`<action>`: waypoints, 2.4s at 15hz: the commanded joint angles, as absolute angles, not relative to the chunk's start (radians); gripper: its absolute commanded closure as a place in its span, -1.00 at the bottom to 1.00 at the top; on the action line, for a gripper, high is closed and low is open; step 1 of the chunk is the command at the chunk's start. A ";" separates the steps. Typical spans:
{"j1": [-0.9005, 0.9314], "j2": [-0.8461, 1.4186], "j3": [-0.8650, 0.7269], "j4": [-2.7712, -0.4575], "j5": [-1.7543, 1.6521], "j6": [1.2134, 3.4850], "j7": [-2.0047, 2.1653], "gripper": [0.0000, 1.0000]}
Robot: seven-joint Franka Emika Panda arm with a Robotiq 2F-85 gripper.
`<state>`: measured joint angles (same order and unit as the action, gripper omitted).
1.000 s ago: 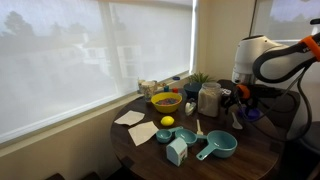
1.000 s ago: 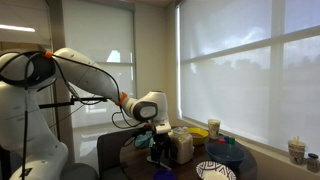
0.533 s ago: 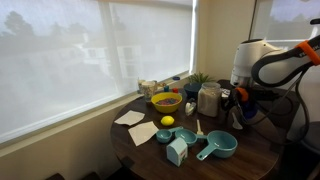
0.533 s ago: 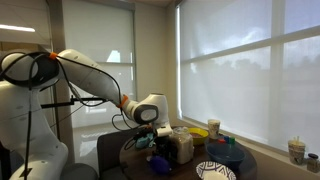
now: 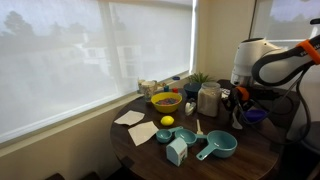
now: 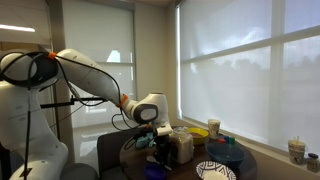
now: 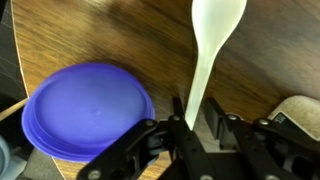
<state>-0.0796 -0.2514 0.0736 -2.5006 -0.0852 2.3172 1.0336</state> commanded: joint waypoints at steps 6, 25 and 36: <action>-0.074 -0.248 0.072 -2.505 -0.077 2.314 1.022 0.94; -0.090 -0.353 0.078 -2.484 -0.085 2.223 1.029 0.75; -0.178 -0.412 0.128 -2.262 -0.357 2.297 1.067 0.94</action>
<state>-0.1432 -0.4203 0.0905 -2.3214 -0.2637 2.2545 1.0335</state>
